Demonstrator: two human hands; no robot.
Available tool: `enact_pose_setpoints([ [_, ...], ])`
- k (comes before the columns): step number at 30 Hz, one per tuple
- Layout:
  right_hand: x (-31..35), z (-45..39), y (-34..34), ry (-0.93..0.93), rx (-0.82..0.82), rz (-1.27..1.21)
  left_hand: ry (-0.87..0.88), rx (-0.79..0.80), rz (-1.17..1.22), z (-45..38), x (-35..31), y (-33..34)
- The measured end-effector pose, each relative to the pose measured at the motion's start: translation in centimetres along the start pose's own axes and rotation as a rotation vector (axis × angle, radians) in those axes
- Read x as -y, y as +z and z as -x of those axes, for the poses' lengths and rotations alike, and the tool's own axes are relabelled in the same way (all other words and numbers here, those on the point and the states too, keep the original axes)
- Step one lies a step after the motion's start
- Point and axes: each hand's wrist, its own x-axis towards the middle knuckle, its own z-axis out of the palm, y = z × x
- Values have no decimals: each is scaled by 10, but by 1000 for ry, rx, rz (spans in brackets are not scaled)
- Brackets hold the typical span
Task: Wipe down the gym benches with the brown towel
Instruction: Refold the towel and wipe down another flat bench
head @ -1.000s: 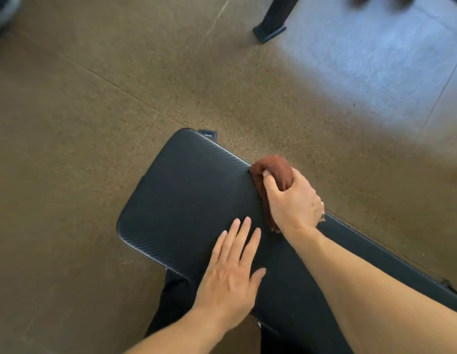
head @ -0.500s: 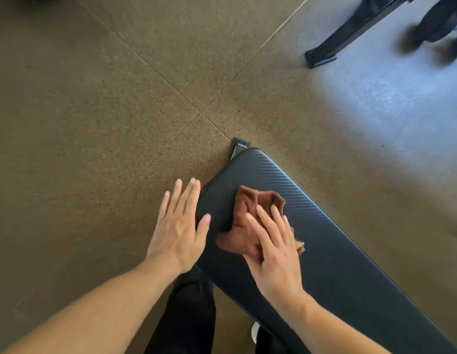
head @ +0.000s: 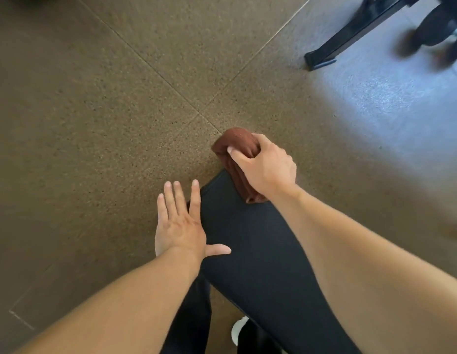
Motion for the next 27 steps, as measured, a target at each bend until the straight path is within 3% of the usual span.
enact_pose_setpoints([
  [3,-26,3,-16,-5,66,-87,-5,-41,10,7,1,1],
  [5,-48,16,-17,15,33,-121,47,-158,47,11,3,1],
  [9,-122,57,-28,52,-7,-121,414,-316,-88,11,-20,-11],
  [14,-268,136,-60,205,81,-193,572,-136,-98,19,-132,-39],
  [19,-369,199,-98,405,147,-275,402,125,44,23,-220,-38],
  [22,-371,186,-94,391,161,-239,348,116,-24,23,-226,-33],
  [27,-286,115,-58,115,146,-177,301,102,-62,25,-232,-32],
])
